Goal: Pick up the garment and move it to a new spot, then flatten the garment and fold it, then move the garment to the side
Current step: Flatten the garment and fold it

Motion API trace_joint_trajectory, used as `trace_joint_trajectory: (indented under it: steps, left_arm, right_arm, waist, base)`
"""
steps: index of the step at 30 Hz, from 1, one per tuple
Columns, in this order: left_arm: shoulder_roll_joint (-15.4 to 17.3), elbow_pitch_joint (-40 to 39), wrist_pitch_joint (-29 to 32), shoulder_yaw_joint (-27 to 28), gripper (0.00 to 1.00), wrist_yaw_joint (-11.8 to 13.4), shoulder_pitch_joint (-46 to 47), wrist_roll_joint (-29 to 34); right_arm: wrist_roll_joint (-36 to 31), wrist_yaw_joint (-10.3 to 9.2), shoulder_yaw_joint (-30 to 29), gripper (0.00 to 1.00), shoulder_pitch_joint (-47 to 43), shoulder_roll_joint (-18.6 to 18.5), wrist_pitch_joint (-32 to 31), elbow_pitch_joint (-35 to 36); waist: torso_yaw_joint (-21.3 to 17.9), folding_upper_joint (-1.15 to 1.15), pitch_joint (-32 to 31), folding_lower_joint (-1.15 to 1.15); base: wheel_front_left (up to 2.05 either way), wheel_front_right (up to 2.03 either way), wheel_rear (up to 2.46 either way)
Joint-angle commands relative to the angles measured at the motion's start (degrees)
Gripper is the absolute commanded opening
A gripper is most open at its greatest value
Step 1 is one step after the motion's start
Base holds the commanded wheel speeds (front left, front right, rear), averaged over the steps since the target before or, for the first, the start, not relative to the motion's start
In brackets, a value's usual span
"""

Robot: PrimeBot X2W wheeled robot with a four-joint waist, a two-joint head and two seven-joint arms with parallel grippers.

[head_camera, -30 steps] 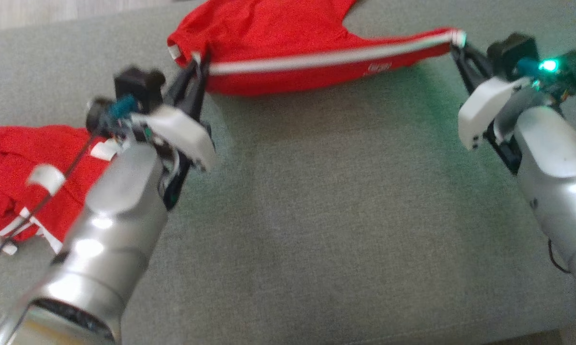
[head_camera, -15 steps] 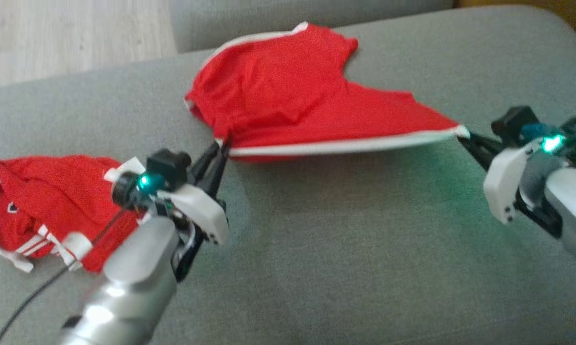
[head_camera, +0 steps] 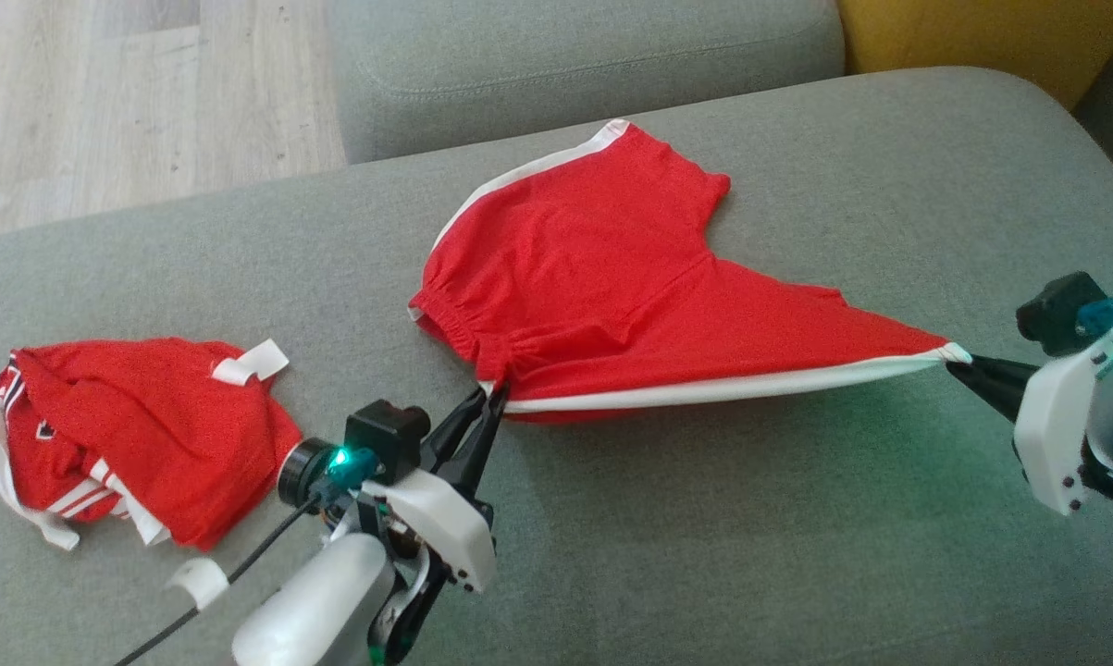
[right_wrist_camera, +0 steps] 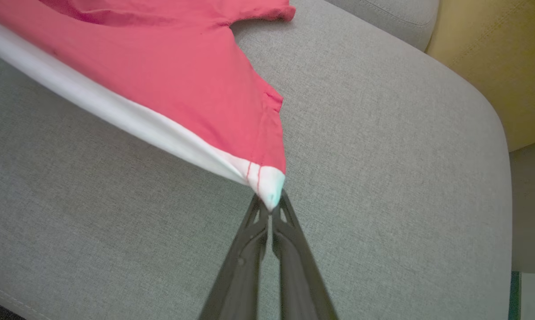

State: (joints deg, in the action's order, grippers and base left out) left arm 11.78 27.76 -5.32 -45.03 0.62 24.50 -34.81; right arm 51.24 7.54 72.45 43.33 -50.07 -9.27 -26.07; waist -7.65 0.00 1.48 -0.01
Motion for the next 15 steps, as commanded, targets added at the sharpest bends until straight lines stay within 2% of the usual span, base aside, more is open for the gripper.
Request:
trace_joint_trajectory:
  steps: [1, 7, 15]
  left_arm:
    - [2.4, -2.4, 0.3, 1.9, 0.00, 0.9, 1.7, 0.0]
    - [4.4, -7.8, 2.4, 2.8, 0.00, 3.7, 1.3, 0.0]
    - [4.9, -10.5, 5.5, 5.1, 0.00, 6.0, 7.4, 0.0]
  right_arm:
    - [0.3, -0.05, -0.6, 0.00, -0.4, -3.2, 0.1, 0.8]
    - [-0.8, -0.05, -2.6, 0.00, 1.2, -3.8, 2.2, 2.0]
    - [-5.6, -0.05, -10.1, 0.00, 7.7, 0.2, 8.4, -3.1]
  waist:
    - [0.1, 0.00, 0.2, 0.01]
    - [1.1, 0.00, 1.7, 0.01]
    - [3.8, 0.00, 9.3, 0.01]
  base:
    - [0.00, 0.00, 0.00]
    - [0.00, 0.00, 0.00]
    - [0.00, 0.00, 0.00]
